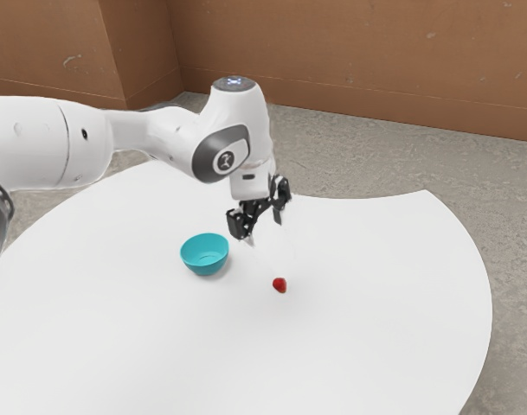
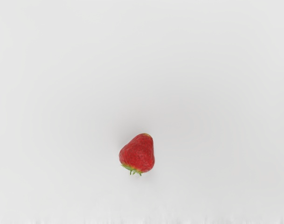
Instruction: Take strawberry from the bowl
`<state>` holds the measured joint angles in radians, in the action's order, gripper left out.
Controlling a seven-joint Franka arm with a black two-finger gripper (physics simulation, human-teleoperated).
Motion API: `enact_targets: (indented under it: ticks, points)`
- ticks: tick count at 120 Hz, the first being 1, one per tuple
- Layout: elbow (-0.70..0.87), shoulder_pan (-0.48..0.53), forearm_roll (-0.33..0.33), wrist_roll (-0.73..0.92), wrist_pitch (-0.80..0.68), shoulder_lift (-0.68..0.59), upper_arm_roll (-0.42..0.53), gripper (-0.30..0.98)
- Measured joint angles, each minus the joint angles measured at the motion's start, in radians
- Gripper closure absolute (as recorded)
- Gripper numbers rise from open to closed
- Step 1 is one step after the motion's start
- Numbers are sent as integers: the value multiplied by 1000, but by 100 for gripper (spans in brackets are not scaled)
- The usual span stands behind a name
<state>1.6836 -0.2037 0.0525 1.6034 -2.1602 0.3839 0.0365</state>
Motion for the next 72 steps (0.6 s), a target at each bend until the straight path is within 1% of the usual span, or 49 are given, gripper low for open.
enact_targets:
  ticks: [9,24,36,44,56,72]
  points:
    - [37,20,2,-47,63,-129,-3,9]
    - [58,47,7,-152,194,-293,-25,5]
    - [57,63,10,-263,307,-392,-77,3]
    - [49,95,15,-335,367,-421,-94,2]
    - [46,137,23,-429,428,-428,-103,1]
    - [46,125,25,-533,473,-424,-105,1]
